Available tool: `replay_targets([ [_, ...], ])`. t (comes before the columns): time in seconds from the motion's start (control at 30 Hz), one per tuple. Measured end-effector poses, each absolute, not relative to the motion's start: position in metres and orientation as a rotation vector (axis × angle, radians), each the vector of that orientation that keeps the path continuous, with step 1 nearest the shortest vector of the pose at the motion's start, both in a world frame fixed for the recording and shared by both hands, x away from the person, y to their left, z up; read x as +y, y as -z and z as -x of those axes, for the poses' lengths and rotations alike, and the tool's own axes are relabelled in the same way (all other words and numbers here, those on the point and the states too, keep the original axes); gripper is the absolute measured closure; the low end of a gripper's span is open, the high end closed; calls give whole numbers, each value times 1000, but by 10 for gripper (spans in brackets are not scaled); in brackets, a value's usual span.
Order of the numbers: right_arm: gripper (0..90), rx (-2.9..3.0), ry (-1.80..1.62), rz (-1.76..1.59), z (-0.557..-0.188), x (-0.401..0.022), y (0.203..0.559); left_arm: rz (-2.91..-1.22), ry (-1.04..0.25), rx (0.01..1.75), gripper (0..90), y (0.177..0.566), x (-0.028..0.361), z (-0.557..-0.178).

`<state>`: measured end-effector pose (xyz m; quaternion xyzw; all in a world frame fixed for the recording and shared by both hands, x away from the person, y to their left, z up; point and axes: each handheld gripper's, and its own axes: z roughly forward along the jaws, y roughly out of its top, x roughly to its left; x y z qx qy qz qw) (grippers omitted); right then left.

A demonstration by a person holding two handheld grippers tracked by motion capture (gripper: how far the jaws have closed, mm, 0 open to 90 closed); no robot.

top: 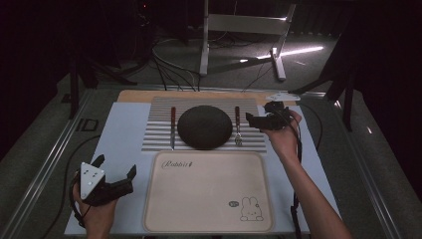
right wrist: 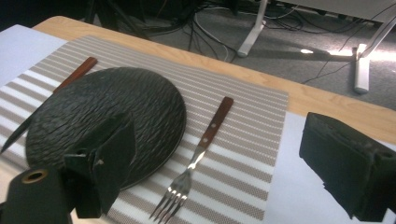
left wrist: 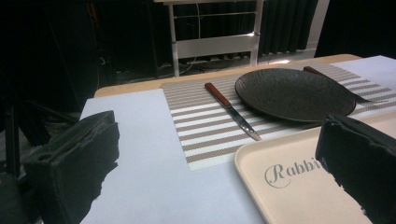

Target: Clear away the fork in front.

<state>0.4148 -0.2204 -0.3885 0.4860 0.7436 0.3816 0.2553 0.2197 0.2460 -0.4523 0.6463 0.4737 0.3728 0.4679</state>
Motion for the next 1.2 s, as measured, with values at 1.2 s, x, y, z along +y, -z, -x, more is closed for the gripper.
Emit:
replay_targets([
  [1.2, 112, 1982, -984, -1491, -490, -194, 442, -1567, -901, 1176, 3, 453, 248, -219],
])
